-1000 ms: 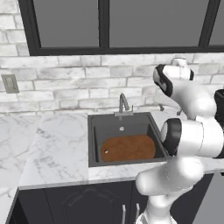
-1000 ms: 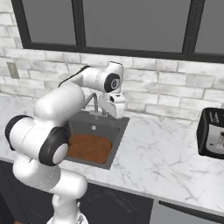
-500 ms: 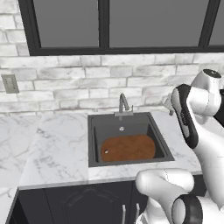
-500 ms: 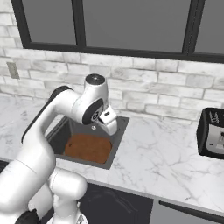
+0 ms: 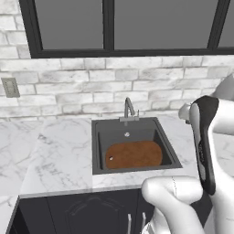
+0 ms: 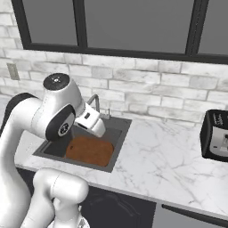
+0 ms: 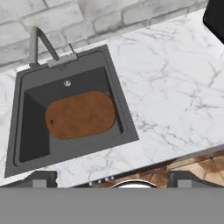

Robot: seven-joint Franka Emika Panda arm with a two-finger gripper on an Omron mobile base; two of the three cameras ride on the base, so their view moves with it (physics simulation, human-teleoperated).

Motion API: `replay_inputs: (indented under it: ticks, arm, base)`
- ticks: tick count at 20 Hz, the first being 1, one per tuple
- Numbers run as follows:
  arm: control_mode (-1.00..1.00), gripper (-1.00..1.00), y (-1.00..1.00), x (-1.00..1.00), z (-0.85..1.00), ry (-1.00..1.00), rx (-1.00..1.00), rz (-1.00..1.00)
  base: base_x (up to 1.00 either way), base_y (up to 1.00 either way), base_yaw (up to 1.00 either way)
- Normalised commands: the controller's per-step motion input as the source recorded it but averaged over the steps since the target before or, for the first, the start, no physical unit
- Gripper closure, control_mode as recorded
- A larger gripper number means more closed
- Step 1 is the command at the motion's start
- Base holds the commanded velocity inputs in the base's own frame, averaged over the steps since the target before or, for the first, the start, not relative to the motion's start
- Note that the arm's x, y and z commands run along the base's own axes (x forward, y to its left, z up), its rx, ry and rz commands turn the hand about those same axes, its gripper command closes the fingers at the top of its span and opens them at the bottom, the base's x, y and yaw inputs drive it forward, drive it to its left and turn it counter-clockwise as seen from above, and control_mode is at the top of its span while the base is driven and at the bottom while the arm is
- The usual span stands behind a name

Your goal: Move the cutting board and knife to the sink. Then move spray from the cabinet to the counter.

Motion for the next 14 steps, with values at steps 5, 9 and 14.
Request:
replay_inputs:
  ticks: [5, 9, 14]
  arm:
    - [-1.00, -1.00, 0.19, -0.83, 0.25, -0.17, -0.11, 0.13]
    - [-1.00, -1.00, 0.44, -0.66, 0.00, -0.27, -0.03, 0.01]
    - [-1.00, -1.00, 0.35, -0.10, 0.14, -0.28, -0.12, 0.00]
  base:
    - [0.00, 0.00, 0.00]
    - [0.00, 0.00, 0.00]
    - [0.00, 0.00, 0.00]
